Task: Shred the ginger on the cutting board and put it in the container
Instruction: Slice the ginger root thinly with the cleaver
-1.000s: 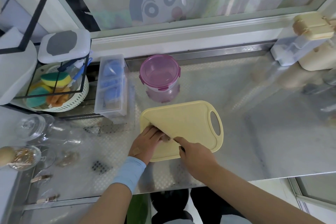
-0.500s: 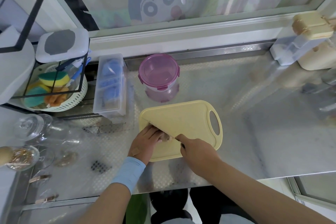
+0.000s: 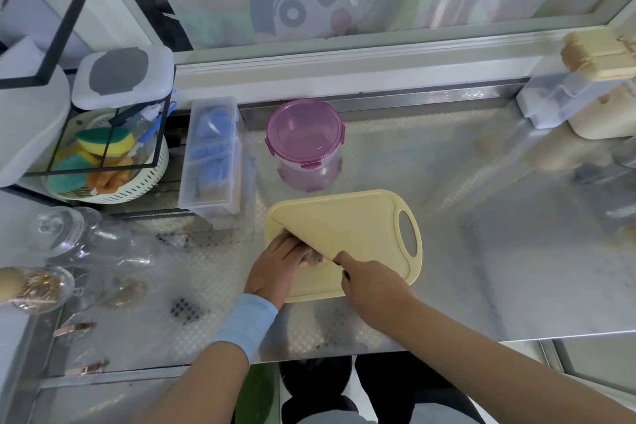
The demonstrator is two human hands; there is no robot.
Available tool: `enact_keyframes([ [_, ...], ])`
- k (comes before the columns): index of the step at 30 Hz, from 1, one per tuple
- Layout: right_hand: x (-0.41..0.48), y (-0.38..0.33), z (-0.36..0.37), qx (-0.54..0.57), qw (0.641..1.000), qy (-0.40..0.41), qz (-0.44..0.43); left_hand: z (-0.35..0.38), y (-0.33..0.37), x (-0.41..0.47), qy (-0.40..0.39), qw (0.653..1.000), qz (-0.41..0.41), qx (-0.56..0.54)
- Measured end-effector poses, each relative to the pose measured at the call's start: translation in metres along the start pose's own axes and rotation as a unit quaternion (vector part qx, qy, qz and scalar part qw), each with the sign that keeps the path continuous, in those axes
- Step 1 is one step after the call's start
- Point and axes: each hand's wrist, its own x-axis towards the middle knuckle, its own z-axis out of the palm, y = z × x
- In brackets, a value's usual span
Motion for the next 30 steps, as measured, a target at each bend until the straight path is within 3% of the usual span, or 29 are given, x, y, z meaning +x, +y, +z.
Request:
enact_keyframes([
  [30, 0.023, -0.009, -0.013, 0.034, 0.998, -0.043, 0.009, 0.0, -0.01, 0.003, -0.014, 0.998, -0.051, -0.026],
])
